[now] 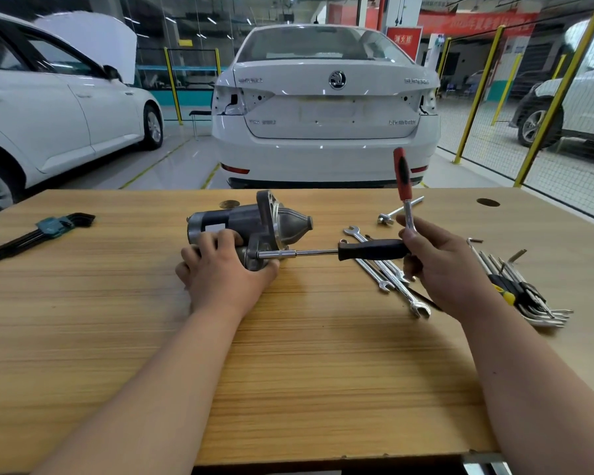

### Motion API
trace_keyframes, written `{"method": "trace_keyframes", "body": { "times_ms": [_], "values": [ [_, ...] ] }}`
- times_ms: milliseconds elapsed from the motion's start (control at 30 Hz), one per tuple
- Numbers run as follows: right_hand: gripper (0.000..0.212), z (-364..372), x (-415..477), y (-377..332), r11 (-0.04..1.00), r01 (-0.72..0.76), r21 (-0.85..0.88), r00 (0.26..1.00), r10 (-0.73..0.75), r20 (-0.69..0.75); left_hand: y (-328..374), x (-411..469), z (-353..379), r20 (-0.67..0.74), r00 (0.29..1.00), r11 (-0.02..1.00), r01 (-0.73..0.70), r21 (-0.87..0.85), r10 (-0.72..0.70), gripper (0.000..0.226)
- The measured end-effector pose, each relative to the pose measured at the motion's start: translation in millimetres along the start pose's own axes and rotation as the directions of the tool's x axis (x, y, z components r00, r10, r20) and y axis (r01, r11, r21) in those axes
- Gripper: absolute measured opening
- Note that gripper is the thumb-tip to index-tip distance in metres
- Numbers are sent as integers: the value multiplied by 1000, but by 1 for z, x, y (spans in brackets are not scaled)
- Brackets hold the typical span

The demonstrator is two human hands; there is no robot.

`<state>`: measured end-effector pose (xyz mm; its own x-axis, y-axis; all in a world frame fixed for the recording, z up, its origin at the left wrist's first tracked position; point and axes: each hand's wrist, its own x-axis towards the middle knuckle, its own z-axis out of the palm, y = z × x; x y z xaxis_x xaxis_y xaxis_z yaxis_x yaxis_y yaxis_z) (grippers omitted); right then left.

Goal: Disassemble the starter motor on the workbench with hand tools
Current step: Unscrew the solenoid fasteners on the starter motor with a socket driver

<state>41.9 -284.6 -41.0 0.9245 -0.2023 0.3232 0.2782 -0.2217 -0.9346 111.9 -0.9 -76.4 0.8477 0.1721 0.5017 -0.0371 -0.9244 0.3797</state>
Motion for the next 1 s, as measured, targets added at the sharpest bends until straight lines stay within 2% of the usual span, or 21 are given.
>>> {"method": "trace_keyframes", "body": {
  "times_ms": [333, 500, 600, 667, 700, 800, 867, 1000],
  "values": [
    [30, -12, 6, 4, 989, 74, 126, 991, -87, 101, 2, 2, 0, -6, 1000, 999, 3, -33, -4, 60],
    [25, -17, 7, 5, 992, 88, 92, 988, -99, 117, 1, 3, 2, -17, 1000, 1000, 11, -16, -12, 62],
    [30, -14, 7, 5, 993, 40, 111, 995, -49, 81, 2, 2, 4, -27, 999, 999, 38, -19, -39, 67],
    [22, -6, 8, 1, 990, -23, 139, 1000, 22, 8, 2, 2, 4, -32, 998, 999, 48, -6, -48, 72],
    [18, 0, 9, -3, 994, -53, 91, 996, 59, -60, 2, 2, 4, -32, 998, 999, 52, -3, -52, 74],
    [43, 13, 14, -5, 967, -217, -136, 957, 184, -223, 3, 2, 2, -13, 998, 997, 62, 56, -61, 78],
    [42, 18, 15, -4, 952, -261, -160, 950, 223, -219, 4, 1, 2, 12, 996, 991, 81, 106, -83, 81],
    [23, 14, 10, -3, 980, -179, -91, 975, 164, -153, 2, -3, 1, 23, 990, 984, 133, 117, -137, 89]
  ]
}}
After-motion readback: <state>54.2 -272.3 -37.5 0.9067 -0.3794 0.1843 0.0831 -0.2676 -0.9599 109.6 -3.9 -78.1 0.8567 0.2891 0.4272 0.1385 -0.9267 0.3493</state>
